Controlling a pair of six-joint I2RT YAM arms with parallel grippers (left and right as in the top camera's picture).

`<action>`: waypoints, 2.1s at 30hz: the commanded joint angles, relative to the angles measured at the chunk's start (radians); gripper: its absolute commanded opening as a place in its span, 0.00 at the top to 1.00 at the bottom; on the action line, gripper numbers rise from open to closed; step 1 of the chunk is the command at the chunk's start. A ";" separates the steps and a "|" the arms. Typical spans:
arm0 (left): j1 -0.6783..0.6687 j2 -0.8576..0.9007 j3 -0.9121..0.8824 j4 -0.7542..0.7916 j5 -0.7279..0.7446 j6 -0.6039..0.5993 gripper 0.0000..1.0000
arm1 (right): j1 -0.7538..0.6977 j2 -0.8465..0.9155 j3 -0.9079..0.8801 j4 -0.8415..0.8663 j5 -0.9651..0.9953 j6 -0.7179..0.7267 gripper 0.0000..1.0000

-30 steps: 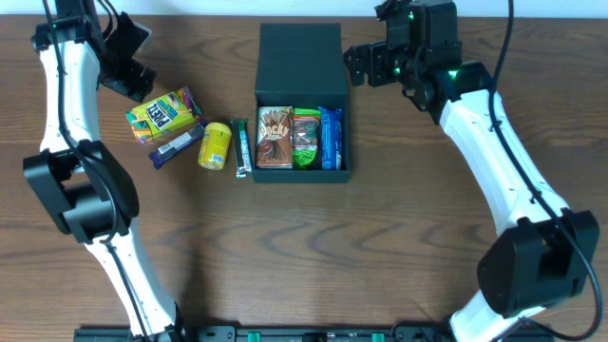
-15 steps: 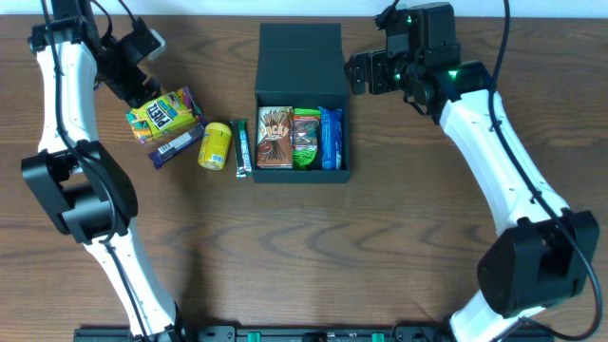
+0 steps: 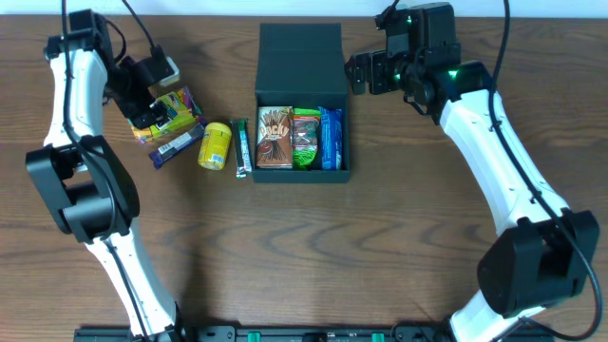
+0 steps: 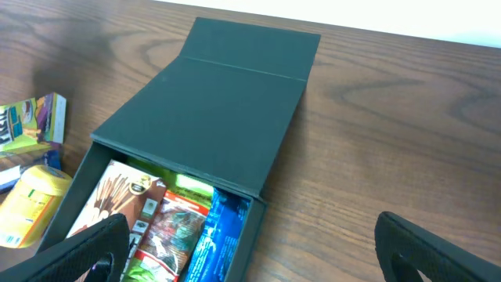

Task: Pack container
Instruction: 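Grasp the yellow Pretz box with the left gripper, then lift the Pretz box and carry it right over the box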

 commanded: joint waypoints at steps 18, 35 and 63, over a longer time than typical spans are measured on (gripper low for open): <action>0.001 0.042 -0.139 0.166 -0.055 0.040 0.05 | -0.005 -0.008 0.009 -0.001 0.002 -0.009 0.01; 0.000 0.079 -0.139 0.218 -0.097 0.048 0.05 | -0.005 -0.008 0.009 0.000 0.002 -0.009 0.01; -0.012 0.079 -0.137 0.262 -0.121 0.048 0.14 | -0.005 -0.008 0.009 -0.001 0.002 -0.009 0.01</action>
